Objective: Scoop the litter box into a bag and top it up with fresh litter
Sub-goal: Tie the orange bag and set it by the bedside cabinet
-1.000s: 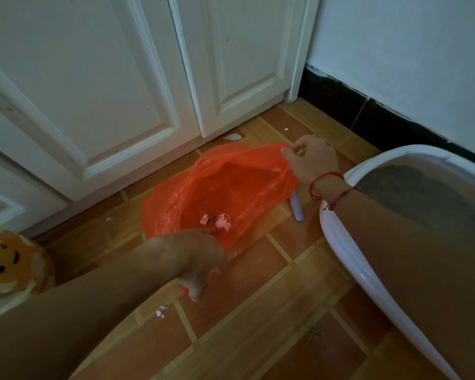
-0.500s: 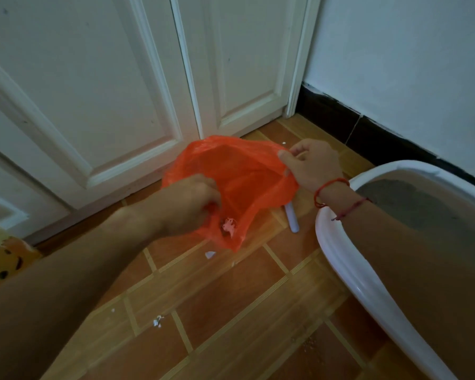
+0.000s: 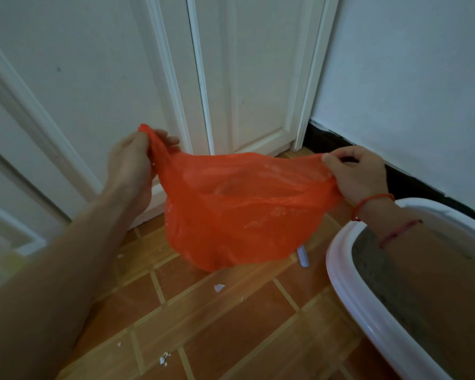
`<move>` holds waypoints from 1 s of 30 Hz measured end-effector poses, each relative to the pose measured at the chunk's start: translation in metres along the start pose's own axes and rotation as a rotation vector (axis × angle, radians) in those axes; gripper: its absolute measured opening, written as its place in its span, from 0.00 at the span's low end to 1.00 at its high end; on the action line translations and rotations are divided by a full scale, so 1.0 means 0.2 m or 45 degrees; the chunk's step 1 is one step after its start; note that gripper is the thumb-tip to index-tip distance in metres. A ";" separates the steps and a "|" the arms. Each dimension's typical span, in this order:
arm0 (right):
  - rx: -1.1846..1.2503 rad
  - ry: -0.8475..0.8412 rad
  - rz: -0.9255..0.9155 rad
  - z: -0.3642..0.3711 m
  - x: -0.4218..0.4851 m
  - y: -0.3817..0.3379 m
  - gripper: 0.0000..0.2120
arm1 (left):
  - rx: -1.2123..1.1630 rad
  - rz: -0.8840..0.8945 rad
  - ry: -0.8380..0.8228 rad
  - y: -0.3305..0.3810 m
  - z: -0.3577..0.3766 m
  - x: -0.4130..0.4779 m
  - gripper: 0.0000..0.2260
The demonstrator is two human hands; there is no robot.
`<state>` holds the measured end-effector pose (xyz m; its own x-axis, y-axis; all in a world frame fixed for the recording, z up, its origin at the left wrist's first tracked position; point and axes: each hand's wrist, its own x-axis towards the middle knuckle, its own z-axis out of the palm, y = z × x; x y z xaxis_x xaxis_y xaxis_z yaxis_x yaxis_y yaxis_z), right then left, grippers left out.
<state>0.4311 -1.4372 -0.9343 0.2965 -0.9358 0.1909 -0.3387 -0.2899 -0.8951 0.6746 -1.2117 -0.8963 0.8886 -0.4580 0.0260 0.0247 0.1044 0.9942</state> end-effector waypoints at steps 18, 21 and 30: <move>0.404 -0.807 0.103 0.04 -0.18 -0.26 0.13 | 0.211 -0.202 -0.785 -0.03 0.33 -0.21 0.17; 0.613 -0.978 0.249 0.05 -0.18 -0.25 0.22 | 0.530 -0.002 -0.892 -0.06 0.35 -0.28 0.14; 0.314 -0.787 -0.288 0.08 -0.23 -0.29 0.23 | 0.538 -0.059 -0.934 -0.05 0.46 -0.38 0.06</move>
<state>0.4509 -1.3739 -0.8971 0.8139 -0.5510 0.1845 -0.0181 -0.3413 -0.9398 0.5646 -1.2584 -0.8980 0.3651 -0.9256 -0.0997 -0.2496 -0.2005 0.9474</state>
